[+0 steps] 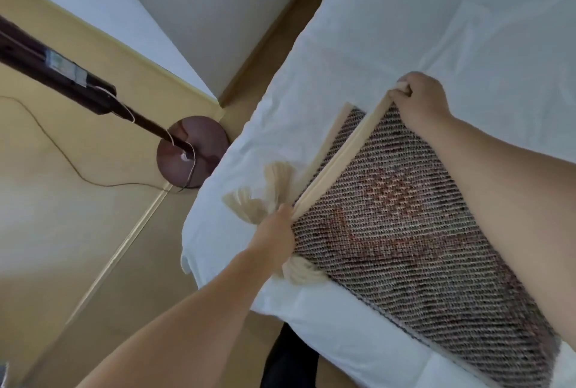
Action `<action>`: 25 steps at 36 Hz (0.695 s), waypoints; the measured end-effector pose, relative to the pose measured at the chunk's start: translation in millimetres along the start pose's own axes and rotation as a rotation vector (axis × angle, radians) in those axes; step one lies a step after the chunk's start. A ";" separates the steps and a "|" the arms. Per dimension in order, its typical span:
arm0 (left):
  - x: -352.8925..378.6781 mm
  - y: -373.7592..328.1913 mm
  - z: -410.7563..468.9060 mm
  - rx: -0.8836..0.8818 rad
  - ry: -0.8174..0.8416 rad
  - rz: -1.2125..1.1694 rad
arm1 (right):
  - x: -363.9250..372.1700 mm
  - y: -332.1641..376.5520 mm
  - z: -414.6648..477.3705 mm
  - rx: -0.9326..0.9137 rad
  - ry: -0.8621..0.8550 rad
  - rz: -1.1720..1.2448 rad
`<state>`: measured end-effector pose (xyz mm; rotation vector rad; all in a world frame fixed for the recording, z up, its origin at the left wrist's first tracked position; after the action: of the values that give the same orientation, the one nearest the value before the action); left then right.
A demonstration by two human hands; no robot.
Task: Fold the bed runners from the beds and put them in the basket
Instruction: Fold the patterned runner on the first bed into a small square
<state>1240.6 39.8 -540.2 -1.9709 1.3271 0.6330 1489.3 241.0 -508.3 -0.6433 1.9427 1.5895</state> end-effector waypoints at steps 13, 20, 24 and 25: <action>19.6 62.3 39.0 -0.028 0.034 0.043 | 106.3 -4.9 38.8 -0.029 0.109 -0.124; 30.1 66.9 34.9 -0.010 -0.169 0.180 | 116.9 -22.0 41.1 -0.095 0.082 -0.280; 35.6 71.3 31.2 -0.012 -0.358 0.228 | 114.6 -23.7 25.9 -0.273 -0.004 -0.470; 37.8 71.0 30.2 0.015 -0.422 0.253 | 113.1 -24.5 16.7 -0.320 0.017 -0.511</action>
<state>1187.5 21.3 -605.2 -1.5535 1.3109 1.0876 1423.9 250.1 -604.9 -1.1764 1.3848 1.5617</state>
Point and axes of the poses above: each hand's wrist, its own z-axis towards the middle knuckle, its own x-axis out of the palm, y = z × x, the point moved 1 cm from there along z, towards the middle knuckle, and after that the axes turned 8 degrees about z, right-handed, at the moved point
